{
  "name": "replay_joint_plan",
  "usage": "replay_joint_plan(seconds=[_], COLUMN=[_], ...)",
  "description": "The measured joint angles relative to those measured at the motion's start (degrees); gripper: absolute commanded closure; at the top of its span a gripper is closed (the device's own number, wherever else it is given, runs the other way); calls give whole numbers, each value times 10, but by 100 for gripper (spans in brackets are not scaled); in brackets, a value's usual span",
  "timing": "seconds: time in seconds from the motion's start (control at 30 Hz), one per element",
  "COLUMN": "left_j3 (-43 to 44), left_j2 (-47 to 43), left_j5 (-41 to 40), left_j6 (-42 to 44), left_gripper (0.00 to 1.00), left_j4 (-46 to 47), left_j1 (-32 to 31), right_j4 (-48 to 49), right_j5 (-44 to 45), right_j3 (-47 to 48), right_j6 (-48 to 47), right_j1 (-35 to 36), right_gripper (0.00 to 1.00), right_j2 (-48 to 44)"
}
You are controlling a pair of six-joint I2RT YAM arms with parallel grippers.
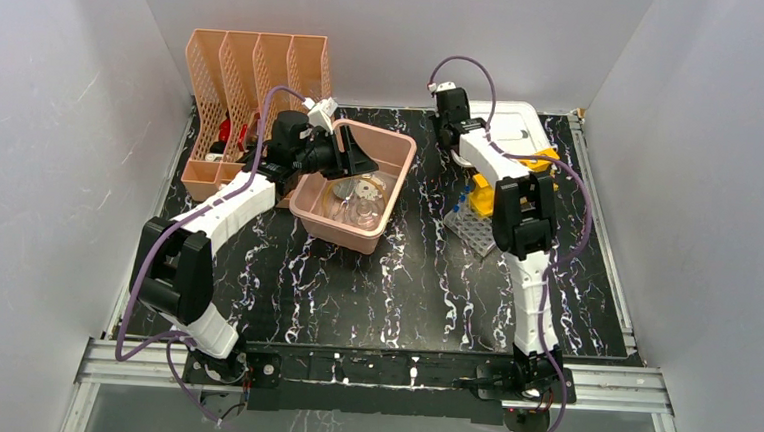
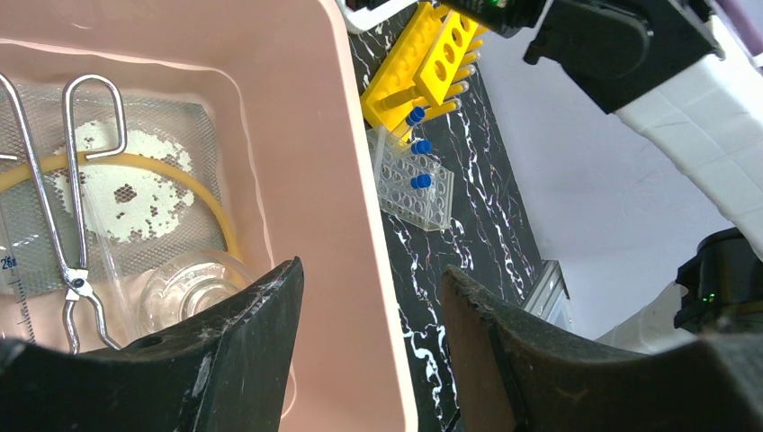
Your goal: Organize the chemistry lab equipment
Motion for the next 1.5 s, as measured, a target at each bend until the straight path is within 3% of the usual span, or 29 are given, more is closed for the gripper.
replay_joint_plan(seconds=[0.73, 1.2, 1.5], left_j3=[0, 20, 4], left_j2=[0, -1, -40], left_j5=[7, 1, 15], left_j6=[-5, 1, -22], left_gripper=[44, 44, 43], left_j4=[10, -2, 20], left_j1=[0, 3, 77], right_j4=[10, -16, 11], right_j5=[-3, -181, -366], right_j3=[33, 43, -13], right_j6=[-18, 61, 154], right_j1=[0, -1, -13], right_gripper=[100, 100, 100], right_j2=[-149, -282, -336])
